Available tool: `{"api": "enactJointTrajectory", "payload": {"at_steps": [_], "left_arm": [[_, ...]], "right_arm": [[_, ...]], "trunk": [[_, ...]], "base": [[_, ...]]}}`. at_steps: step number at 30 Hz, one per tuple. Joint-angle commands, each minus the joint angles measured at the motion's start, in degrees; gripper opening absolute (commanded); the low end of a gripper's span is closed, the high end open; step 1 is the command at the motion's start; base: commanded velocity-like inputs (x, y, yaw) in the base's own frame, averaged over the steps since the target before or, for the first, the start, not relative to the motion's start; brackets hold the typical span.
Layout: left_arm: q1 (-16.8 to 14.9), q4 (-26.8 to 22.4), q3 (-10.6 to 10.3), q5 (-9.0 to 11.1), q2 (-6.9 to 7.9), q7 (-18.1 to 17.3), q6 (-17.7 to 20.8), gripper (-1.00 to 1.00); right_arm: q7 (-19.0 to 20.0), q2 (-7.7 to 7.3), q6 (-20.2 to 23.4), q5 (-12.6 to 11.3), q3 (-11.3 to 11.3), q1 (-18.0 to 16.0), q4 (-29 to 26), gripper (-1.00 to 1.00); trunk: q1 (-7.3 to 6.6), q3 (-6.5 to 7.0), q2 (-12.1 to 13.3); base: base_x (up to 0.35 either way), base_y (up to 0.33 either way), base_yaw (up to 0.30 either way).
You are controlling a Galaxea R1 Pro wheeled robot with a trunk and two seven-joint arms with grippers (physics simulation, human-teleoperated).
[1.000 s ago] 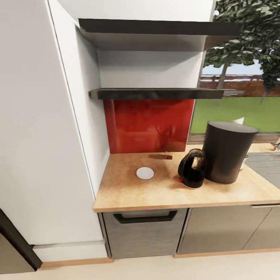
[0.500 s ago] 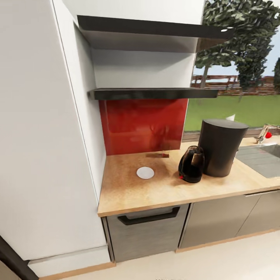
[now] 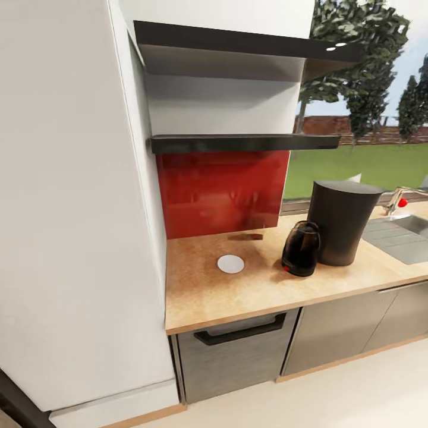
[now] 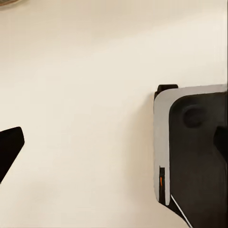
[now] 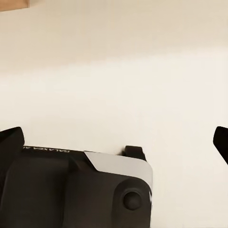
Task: Set up a coffee station on the kitchen countertop: keep the coffee maker on the countertop, move the bottle of coffee from the kitchen shelf to the counter next to the coffee maker, place a paper coffee filter on top of the coffee maker, put the saucer next to the coffee maker with the coffee cup on the saucer, and place the electric kettle next to the coffee maker.
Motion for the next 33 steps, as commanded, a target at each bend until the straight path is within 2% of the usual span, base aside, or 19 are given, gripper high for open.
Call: {"api": "enactJointTrajectory", "payload": {"at_steps": [1, 8, 12, 19, 20, 21, 28, 31, 33], "left_arm": [[0.0, -1.0, 0.5, -0.8, -0.44, -0.7, -0.1, 1.00], [0.0, -5.0, 0.5, -1.2, -1.86, -1.0, 0.0, 1.00], [0.0, -5.4, 0.4, -1.3, -2.66, -1.0, 0.2, 1.00], [0.0, -5.6, 0.5, -1.3, -3.06, -1.0, 0.0, 1.00], [0.0, -5.9, 0.5, -1.3, -3.21, -1.0, 0.0, 1.00], [0.0, -6.3, 0.5, -1.4, -4.00, -1.0, -0.1, 1.00], [0.0, -7.5, 0.4, -1.3, -4.74, -1.0, -0.1, 1.00], [0.0, -11.1, 0.3, -1.4, -6.28, -1.7, -0.1, 1.00], [0.0, -14.5, -0.3, -1.9, -7.91, -1.8, 0.1, 1.00]], "right_arm": [[-0.1, 0.02, -0.2, -0.6, 0.5, -0.1, 0.1, 1.00], [-0.2, 0.02, -0.2, -0.5, 0.5, -0.1, 0.1, 1.00], [-0.2, 0.01, -0.2, -0.5, 0.5, -0.1, 0.1, 1.00], [-0.2, -0.08, -0.2, -0.5, 0.5, -0.1, 0.1, 1.00], [-0.2, -0.09, -0.2, -0.5, 0.5, -0.1, 0.1, 1.00], [-0.2, -0.11, -0.2, -0.5, 0.5, -0.1, 0.0, 1.00], [-0.2, -0.17, -0.2, -0.5, 0.5, -0.1, 0.0, 1.00], [-0.2, -0.23, -0.2, -0.5, 0.5, -0.1, 0.1, 1.00], [-0.2, -0.23, -0.2, -0.5, 0.5, -0.1, 0.1, 1.00]], "trunk": [[0.04, -0.11, -0.1], [0.04, -0.11, -0.1], [0.04, -0.11, -0.1], [0.04, -0.11, -0.1], [0.04, -0.11, -0.1], [0.04, -0.11, -0.1], [0.04, -0.11, -0.1], [0.04, -0.11, -0.1], [0.04, -0.11, -0.1]], "base": [[0.000, 0.070, -0.002], [-0.138, -0.033, -0.001], [-0.040, -0.216, 0.000], [-0.001, -0.041, 0.000], [0.085, -0.060, 0.000], [0.201, -0.141, 0.000], [0.186, -0.121, 0.000], [0.029, -0.015, 0.000], [0.009, -0.005, 0.000]]}}
